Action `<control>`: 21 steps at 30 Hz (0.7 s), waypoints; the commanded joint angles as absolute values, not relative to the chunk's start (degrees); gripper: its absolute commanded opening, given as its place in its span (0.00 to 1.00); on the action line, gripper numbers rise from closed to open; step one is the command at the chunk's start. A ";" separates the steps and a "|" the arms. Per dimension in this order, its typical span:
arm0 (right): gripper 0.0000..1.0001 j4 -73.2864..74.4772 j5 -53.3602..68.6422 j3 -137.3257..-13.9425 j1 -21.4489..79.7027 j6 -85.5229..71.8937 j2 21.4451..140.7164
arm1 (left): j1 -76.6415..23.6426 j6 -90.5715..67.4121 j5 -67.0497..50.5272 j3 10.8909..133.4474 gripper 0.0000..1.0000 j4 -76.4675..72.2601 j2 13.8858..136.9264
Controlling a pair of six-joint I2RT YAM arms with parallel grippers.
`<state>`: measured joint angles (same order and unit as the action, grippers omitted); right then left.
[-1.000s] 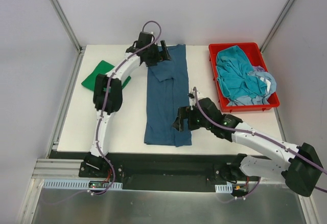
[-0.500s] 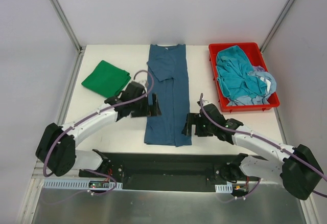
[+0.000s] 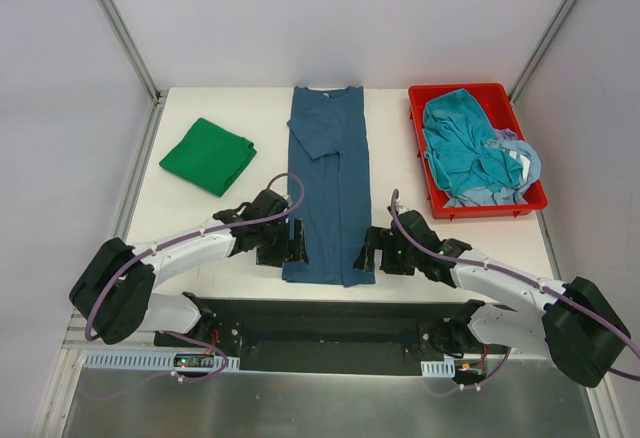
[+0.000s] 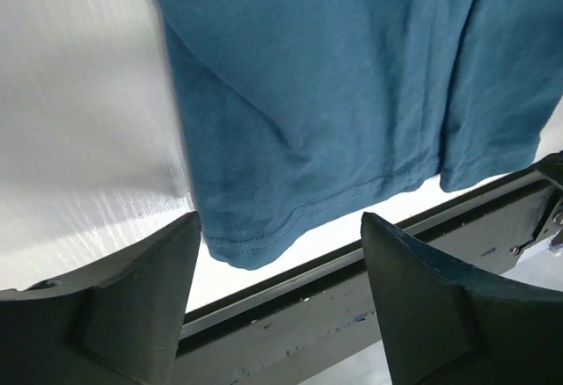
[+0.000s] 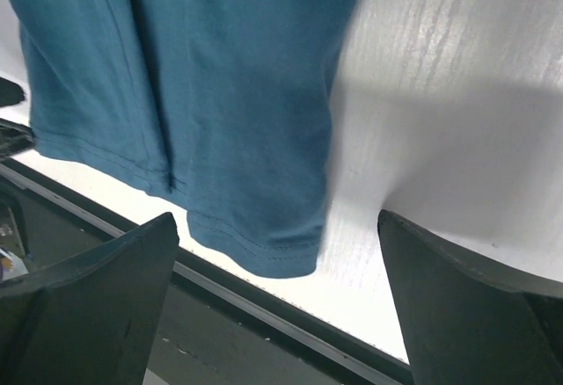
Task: Fold and stack the t-shirts
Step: Grab the bottom of the folded rectangular tshirt with both arms
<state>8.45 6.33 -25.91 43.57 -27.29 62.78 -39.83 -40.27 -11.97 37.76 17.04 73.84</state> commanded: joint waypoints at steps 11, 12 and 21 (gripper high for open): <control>0.96 4.66 7.82 -24.17 43.33 -29.88 65.30 | -41.05 -44.03 -13.62 32.70 0.31 17.31 73.47; 0.96 4.66 8.00 -24.17 43.33 -29.88 65.48 | -41.22 -44.21 -13.54 32.17 0.28 17.31 73.30; 0.90 4.83 10.28 -21.62 43.42 -32.17 65.13 | -41.22 -49.56 -12.39 26.73 0.00 17.40 68.12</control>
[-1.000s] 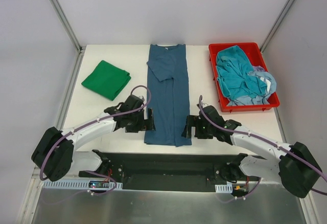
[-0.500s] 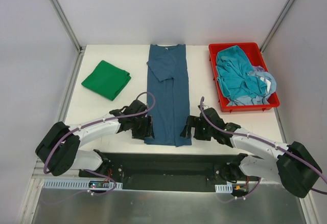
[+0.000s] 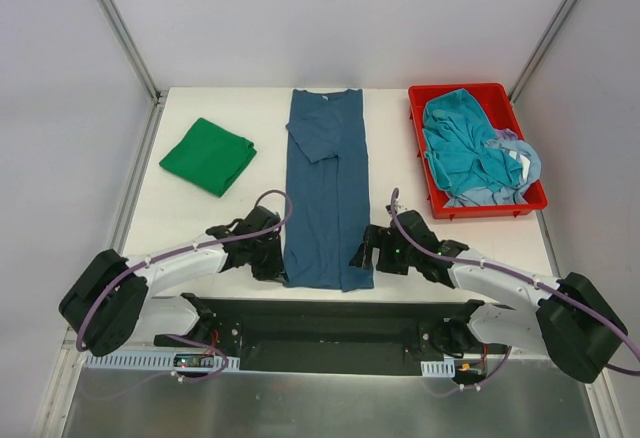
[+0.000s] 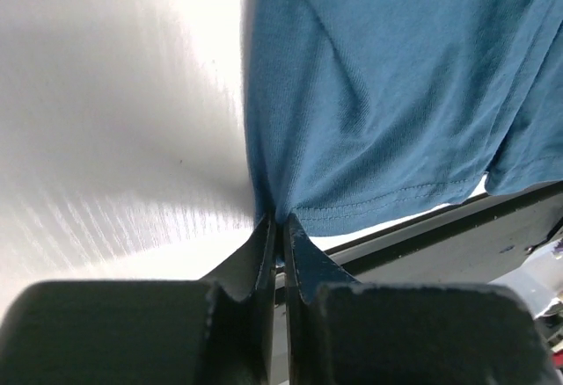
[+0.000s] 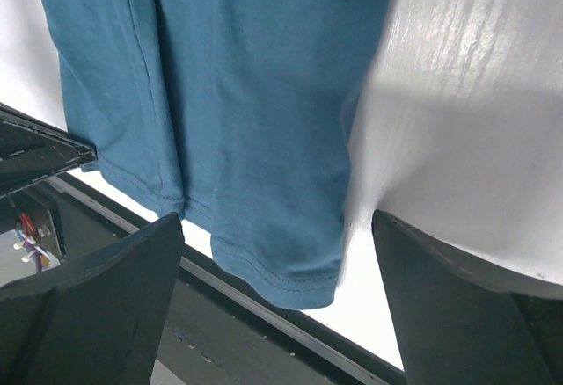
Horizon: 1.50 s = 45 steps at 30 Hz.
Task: Fold and stack the t-shirts
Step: Grab the bottom of the folded rectangular tshirt with both arms
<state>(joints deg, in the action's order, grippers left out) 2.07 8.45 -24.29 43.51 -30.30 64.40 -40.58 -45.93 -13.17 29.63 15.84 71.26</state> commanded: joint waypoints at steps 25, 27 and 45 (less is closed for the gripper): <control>0.84 23.39 -7.30 -41.38 46.76 -20.67 62.40 | -42.19 -58.09 -8.70 18.46 0.00 16.35 56.43; 0.85 18.31 -4.33 -43.93 46.67 -19.51 63.97 | -42.19 -58.53 -8.62 18.11 0.00 16.26 55.99; 0.80 2.71 18.91 -79.44 48.96 -19.61 115.73 | -42.19 -60.20 -10.45 14.68 0.00 15.56 53.27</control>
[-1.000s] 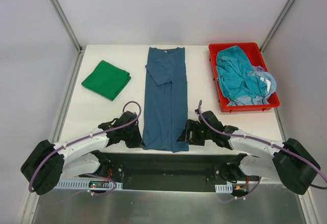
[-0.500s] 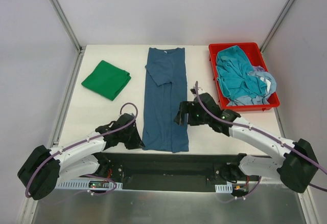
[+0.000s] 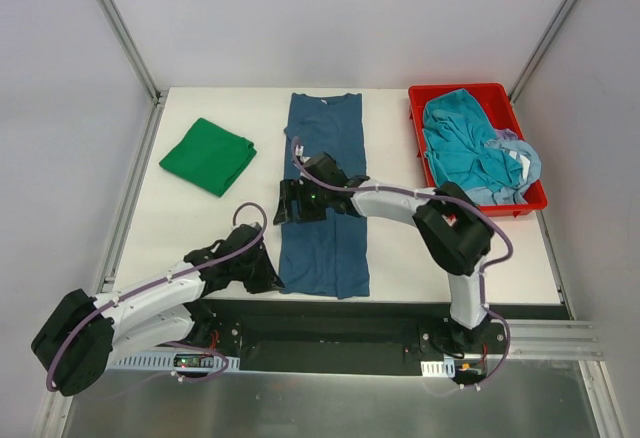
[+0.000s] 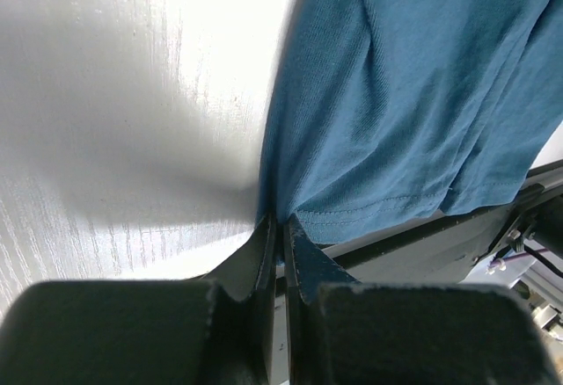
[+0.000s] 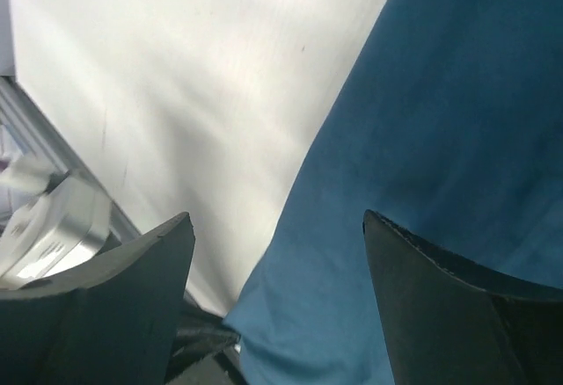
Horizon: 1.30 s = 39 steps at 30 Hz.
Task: Fold and stack the t-shirts
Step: Grab the bottom of the folded rectangular tshirt with both arms
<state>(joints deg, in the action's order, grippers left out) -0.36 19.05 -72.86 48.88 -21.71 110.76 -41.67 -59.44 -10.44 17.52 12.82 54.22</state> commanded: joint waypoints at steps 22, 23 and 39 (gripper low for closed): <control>0.81 10.81 13.35 -90.43 47.29 -15.65 122.09 | -43.07 -61.09 -13.54 11.86 0.00 17.58 46.40; 0.81 11.68 13.88 -91.31 47.11 -15.47 120.86 | -42.98 -60.91 -13.19 12.39 0.00 17.58 46.84; 0.96 11.50 5.79 -52.94 36.21 -18.36 72.18 | -42.98 -58.98 -11.25 15.56 0.00 17.84 48.52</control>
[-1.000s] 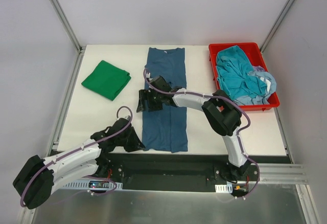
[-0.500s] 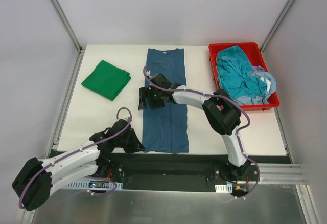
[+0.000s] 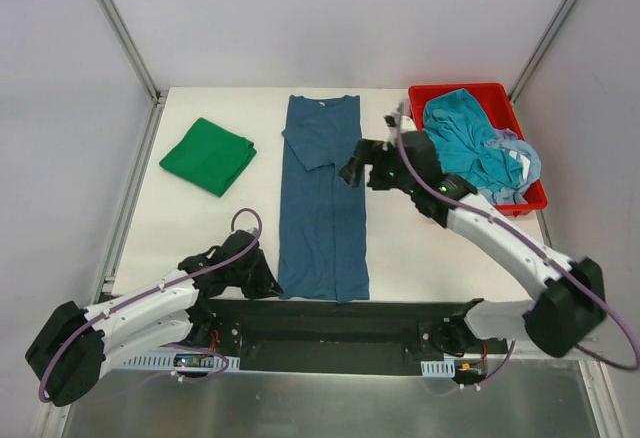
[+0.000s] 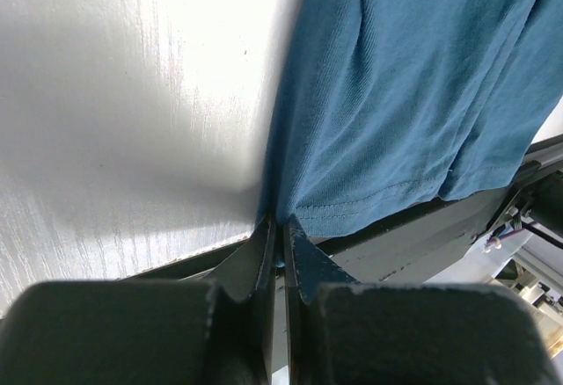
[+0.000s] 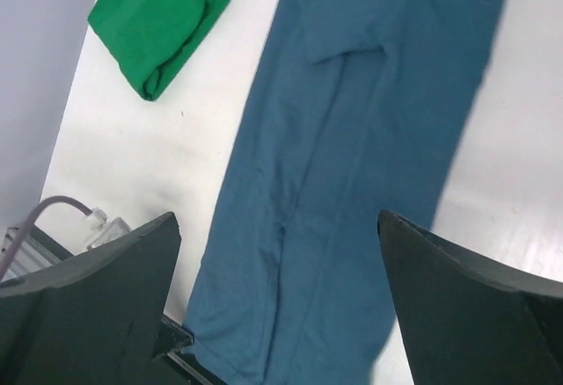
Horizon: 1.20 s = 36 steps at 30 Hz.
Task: Fold and stack the t-shirts
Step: Grab the bottom of the folded rectangular tshirt with both arms
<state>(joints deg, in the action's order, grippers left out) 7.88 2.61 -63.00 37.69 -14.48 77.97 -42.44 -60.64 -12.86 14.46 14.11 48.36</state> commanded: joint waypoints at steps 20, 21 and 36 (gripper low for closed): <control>0.79 22.33 4.48 -32.79 55.46 -34.27 67.33 | -42.98 -60.03 -10.37 14.94 0.00 17.84 47.46; 0.74 21.72 4.83 -32.17 55.46 -34.63 67.50 | -43.07 -60.12 -10.46 14.85 0.00 17.84 47.29; 0.07 11.78 8.44 -29.09 57.31 -39.03 71.63 | -43.07 -58.80 -10.20 15.99 0.00 17.84 46.58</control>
